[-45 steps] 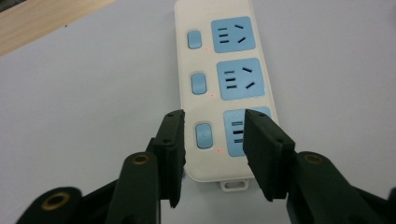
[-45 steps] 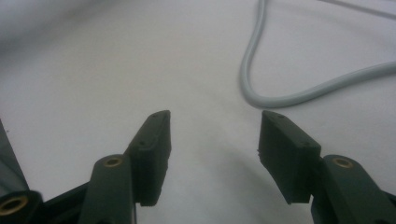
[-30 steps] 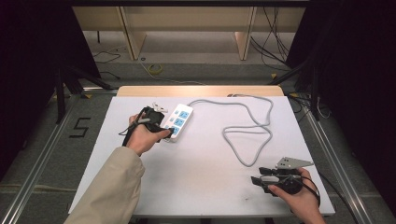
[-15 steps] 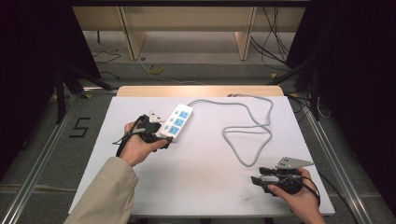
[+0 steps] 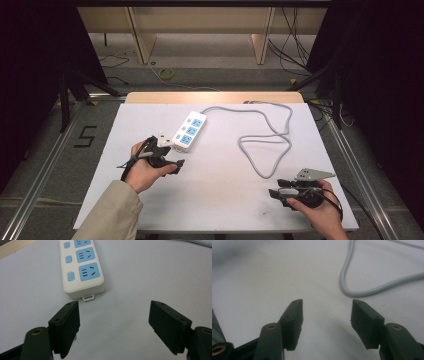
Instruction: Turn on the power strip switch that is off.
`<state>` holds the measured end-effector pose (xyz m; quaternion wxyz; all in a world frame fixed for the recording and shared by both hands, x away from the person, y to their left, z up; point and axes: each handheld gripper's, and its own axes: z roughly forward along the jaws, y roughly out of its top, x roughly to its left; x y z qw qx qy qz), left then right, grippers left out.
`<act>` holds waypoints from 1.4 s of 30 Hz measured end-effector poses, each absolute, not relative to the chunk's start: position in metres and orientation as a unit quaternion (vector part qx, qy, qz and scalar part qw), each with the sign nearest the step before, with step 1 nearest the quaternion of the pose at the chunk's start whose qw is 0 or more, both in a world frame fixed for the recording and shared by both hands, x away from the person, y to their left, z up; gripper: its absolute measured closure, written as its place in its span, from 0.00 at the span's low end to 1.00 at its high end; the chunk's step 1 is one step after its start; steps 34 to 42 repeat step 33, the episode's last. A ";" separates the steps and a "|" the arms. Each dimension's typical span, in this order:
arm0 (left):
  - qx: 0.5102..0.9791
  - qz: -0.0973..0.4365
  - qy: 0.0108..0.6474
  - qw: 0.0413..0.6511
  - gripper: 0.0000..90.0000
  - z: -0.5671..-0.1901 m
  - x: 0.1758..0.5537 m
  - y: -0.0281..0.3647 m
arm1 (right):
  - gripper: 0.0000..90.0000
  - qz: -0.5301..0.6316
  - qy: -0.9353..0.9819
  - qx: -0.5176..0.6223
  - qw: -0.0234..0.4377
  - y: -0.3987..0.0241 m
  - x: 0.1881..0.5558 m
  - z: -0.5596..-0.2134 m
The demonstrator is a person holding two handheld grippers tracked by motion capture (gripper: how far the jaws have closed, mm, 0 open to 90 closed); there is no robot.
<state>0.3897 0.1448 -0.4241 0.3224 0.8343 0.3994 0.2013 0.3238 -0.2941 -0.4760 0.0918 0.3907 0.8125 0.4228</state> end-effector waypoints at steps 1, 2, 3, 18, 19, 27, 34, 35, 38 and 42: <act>0.834 0.203 0.398 0.324 0.27 -0.425 0.387 0.146 | 0.48 0.423 0.812 0.391 0.091 -0.294 0.324 -0.476; 0.832 0.202 0.400 0.327 0.27 -0.427 0.385 0.146 | 0.48 0.422 0.813 0.390 0.092 -0.294 0.324 -0.476; 0.831 0.201 0.403 0.328 0.27 -0.429 0.383 0.147 | 0.48 0.422 0.813 0.390 0.091 -0.294 0.324 -0.476; 0.831 0.206 0.395 0.333 0.22 -0.451 0.354 0.163 | 0.47 0.423 0.814 0.387 0.095 -0.293 0.324 -0.476; 0.831 0.206 0.394 0.334 0.22 -0.453 0.352 0.165 | 0.47 0.422 0.814 0.388 0.094 -0.293 0.324 -0.476; 0.826 0.209 0.400 0.338 0.21 -0.465 0.337 0.174 | 0.47 0.421 0.814 0.388 0.094 -0.293 0.323 -0.475; 0.825 0.210 0.404 0.334 0.20 -0.471 0.338 0.178 | 0.47 0.422 0.814 0.388 0.096 -0.293 0.323 -0.475; 0.825 0.210 0.404 0.334 0.20 -0.471 0.338 0.178 | 0.47 0.422 0.814 0.388 0.096 -0.293 0.323 -0.475; 0.825 0.210 0.404 0.334 0.20 -0.471 0.338 0.178 | 0.47 0.422 0.814 0.388 0.096 -0.293 0.323 -0.475; 0.825 0.210 0.404 0.334 0.20 -0.471 0.338 0.178 | 0.47 0.422 0.814 0.388 0.096 -0.293 0.323 -0.475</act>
